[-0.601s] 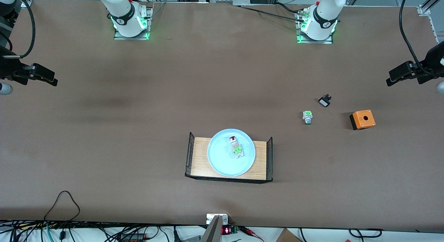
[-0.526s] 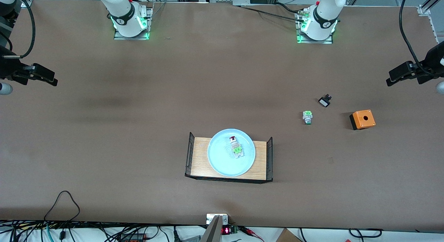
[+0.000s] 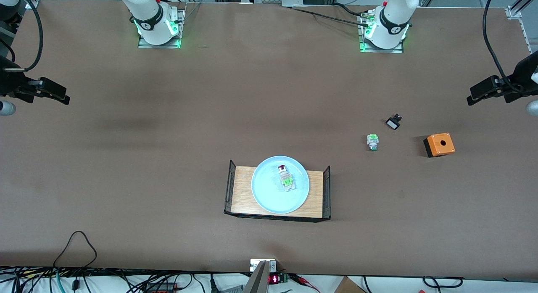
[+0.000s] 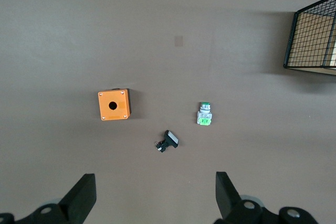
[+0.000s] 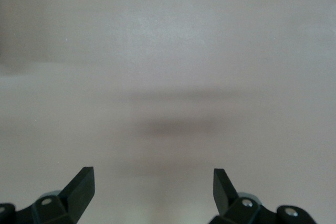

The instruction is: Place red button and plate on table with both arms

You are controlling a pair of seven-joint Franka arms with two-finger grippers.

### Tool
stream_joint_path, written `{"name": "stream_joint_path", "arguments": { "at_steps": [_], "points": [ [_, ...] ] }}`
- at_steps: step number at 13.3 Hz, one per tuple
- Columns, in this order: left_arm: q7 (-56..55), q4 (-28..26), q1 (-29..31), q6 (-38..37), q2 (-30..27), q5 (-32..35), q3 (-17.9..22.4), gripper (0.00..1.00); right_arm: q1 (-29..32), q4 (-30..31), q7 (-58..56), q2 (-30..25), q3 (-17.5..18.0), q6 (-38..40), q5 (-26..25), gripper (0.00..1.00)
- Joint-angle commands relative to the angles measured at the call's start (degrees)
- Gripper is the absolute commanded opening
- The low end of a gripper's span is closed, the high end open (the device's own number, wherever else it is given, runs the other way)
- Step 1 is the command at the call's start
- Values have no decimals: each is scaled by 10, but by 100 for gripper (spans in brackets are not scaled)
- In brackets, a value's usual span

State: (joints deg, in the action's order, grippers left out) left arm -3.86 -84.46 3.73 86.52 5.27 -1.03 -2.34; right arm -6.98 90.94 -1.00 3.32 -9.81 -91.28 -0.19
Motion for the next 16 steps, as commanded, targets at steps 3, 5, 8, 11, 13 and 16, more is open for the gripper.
{"name": "stream_joint_path", "arguments": {
  "at_steps": [3, 5, 8, 11, 13, 16],
  "points": [
    [-3, 11, -49, 23, 66, -11, -4, 100, -1, 7, -3, -7, -3, 1, -7, 100],
    [-7, 11, -69, 49, 90, -32, -4, 100, 2, 7, -5, -6, -4, 1, -7, 100],
    [-80, 16, -119, 62, 126, -33, -4, 100, 1, 7, -6, -5, -4, 1, -7, 100],
    [-126, 72, -162, 66, 177, -29, -3, 100, 2, 7, -6, -5, -4, 1, -7, 100],
    [-153, 99, -185, 66, 197, -29, -3, 100, 2, 7, -5, -5, -4, 1, -7, 100],
    [-204, 145, -216, 72, 222, -30, -4, 100, 3, 6, -5, -5, -5, 1, -7, 100]
  ]
}}
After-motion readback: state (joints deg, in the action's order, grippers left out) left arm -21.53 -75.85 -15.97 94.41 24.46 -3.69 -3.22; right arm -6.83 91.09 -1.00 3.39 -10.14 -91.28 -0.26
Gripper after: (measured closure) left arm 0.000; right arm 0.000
